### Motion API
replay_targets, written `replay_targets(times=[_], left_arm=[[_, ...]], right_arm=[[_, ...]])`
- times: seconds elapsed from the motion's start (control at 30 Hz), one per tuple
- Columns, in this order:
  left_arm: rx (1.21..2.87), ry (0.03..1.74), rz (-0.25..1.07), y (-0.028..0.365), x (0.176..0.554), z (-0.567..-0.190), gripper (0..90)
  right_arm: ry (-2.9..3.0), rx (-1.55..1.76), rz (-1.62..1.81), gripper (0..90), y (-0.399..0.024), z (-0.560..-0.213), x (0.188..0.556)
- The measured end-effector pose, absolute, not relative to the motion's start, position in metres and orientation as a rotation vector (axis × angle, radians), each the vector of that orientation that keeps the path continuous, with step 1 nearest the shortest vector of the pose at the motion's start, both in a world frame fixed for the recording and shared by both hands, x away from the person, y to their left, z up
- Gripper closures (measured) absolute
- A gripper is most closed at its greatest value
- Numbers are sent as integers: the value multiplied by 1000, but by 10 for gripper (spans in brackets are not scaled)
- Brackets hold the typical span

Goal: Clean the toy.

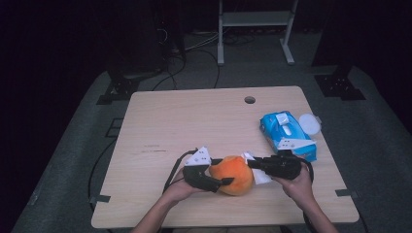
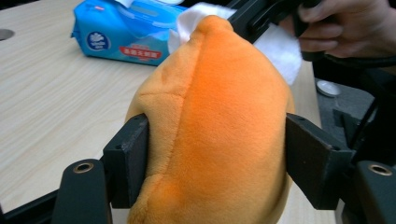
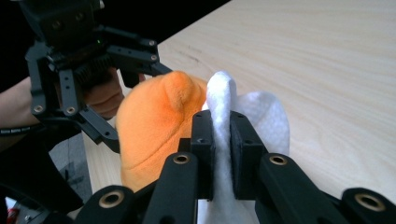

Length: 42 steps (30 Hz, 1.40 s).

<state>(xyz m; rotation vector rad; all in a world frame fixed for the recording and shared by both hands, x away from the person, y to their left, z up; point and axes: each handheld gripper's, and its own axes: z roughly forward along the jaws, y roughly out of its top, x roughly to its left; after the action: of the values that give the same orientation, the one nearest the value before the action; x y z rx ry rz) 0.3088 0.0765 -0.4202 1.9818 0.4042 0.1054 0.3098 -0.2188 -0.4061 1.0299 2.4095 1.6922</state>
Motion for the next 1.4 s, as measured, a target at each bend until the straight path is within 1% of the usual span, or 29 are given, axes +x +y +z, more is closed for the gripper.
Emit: replay_targets(times=[0.13,0.3,0.37,0.47,0.67,0.77,0.83,0.9,0.97,1.07,1.1,1.2,1.3,1.4], left_arm=[[1975,403,113,72,308,-422,272],[1959,403,122,64,305,-424,267],[1967,388,125,62,303,-424,252],[1960,364,140,65,304,-423,196],[1925,434,59,70,316,-434,81],[1927,421,24,63,314,-440,79],[1958,367,57,56,307,-444,80],[1974,349,95,51,303,-444,52],[1955,380,115,53,306,-443,61],[1921,432,87,54,310,-446,60],[1924,435,84,54,309,-446,75],[1954,406,117,54,305,-435,211],[1951,367,129,60,302,-423,237],[1981,370,170,60,299,-424,238]], right_arm=[[2371,984,1695,808,-217,-394,302],[2381,839,1676,808,-201,-378,289],[2401,811,1615,808,-195,-379,287],[2423,833,1592,809,-197,-386,290],[2441,878,1624,808,-213,-391,295],[2446,889,1639,807,-216,-394,298],[2441,895,1636,807,-218,-394,299],[2443,896,1628,807,-219,-394,299],[2444,896,1627,806,-221,-394,299],[2438,901,1633,805,-221,-395,300],[2437,906,1638,805,-221,-395,300],[2424,899,1639,805,-219,-393,299],[2411,863,1650,805,-215,-386,293],[2428,853,1627,805,-211,-388,294]])
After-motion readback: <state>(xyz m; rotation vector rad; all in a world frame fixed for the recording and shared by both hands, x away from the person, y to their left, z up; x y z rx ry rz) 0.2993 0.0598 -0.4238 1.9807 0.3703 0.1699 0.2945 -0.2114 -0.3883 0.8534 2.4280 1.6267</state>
